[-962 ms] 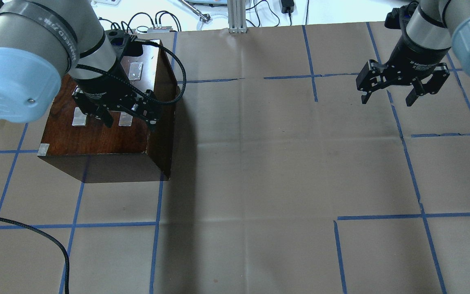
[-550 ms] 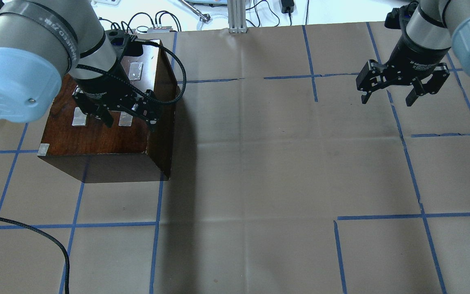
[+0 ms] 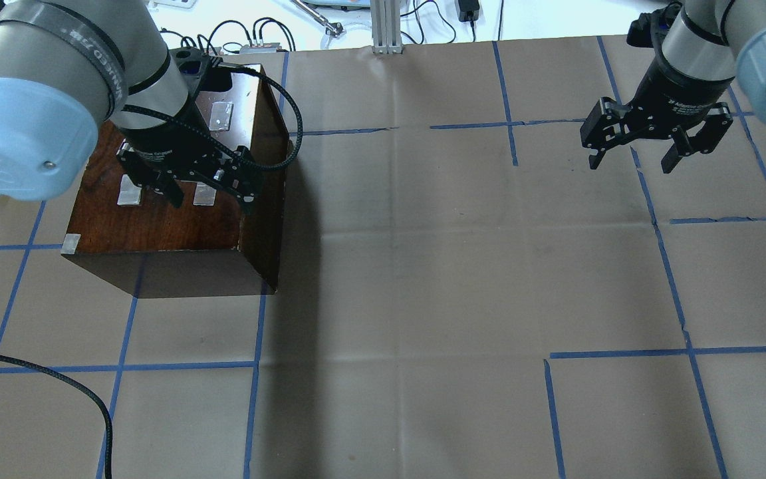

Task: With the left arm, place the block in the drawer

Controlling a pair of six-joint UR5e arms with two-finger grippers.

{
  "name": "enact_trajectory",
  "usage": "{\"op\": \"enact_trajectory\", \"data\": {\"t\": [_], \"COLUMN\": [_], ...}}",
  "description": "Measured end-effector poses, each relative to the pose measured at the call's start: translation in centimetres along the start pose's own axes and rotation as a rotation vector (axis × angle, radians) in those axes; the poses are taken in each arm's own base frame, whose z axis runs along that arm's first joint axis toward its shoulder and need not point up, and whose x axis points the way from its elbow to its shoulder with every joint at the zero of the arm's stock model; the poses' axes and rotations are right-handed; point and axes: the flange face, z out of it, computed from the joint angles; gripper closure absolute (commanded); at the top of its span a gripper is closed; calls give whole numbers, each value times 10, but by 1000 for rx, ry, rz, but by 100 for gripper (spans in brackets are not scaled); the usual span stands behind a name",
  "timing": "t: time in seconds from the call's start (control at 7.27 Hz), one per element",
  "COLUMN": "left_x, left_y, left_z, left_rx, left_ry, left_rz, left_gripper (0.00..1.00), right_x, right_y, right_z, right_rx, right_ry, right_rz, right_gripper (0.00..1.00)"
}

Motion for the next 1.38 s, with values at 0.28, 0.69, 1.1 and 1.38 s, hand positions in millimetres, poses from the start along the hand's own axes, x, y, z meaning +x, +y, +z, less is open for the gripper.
{"op": "enact_trajectory", "data": {"t": [0.28, 0.69, 1.1, 1.38], "left_x": [0, -2, -10, -32], "left_y": [0, 1, 1, -2], "left_z": [-1, -5, -10, -10], "left_rx": [2, 17, 31, 31], "left_ry": [0, 4, 3, 6], "left_rz": [0, 0, -5, -46], "left_gripper": [1, 1, 1, 1], "right_x": [0, 0, 0, 0], "right_y": [0, 0, 0, 0], "right_z": [0, 0, 0, 0], "right_rx": [0, 0, 0, 0], "right_ry": [0, 0, 0, 0], "right_rz": [0, -1, -1, 0], "right_gripper": [0, 0, 0, 0]}}
